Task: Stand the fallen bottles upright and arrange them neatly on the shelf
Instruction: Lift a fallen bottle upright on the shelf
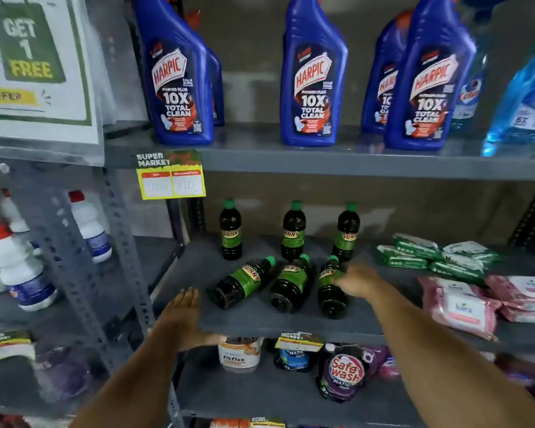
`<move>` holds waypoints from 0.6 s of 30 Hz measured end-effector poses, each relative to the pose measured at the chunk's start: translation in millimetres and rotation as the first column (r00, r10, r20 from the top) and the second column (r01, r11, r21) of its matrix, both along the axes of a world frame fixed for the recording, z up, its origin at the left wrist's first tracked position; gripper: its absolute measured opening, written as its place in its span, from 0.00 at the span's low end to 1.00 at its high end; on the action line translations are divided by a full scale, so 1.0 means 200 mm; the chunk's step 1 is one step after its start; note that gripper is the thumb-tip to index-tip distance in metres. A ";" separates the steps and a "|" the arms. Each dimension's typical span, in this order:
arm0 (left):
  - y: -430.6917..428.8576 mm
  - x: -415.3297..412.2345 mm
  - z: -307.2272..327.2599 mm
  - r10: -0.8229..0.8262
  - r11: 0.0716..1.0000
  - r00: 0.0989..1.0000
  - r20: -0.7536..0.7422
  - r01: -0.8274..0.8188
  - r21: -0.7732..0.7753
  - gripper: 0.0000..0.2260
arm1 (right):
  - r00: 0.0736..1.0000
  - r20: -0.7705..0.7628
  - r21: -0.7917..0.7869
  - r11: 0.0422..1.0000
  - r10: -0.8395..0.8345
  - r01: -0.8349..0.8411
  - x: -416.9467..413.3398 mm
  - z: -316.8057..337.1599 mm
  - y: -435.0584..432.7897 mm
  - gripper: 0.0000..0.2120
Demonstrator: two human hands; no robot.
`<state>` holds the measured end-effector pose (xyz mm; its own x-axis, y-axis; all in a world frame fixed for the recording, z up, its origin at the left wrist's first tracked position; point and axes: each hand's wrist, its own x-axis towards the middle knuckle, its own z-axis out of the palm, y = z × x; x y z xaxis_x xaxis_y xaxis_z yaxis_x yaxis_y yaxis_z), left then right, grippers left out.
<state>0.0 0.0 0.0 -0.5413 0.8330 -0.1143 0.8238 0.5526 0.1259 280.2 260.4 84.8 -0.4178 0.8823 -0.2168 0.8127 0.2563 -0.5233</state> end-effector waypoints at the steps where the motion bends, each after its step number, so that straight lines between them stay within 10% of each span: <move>1: 0.02 -0.03 -0.03 -0.019 0.999 1.000 0.014 0.019 -0.029 0.63 | 0.999 -0.026 -0.022 0.999 -0.038 0.037 -0.03 -0.04 0.02 0.17; 10: 0.10 -0.23 -0.19 -0.088 0.995 0.996 0.012 0.088 0.044 0.72 | 0.799 -0.337 -0.411 0.841 -0.498 0.351 -0.23 -0.30 0.11 0.27; 18: 0.08 -0.21 -0.19 -0.094 0.992 0.994 -0.053 0.098 0.077 0.70 | 0.836 -0.173 -0.132 0.853 -0.521 0.504 -0.20 -0.22 0.21 0.39</move>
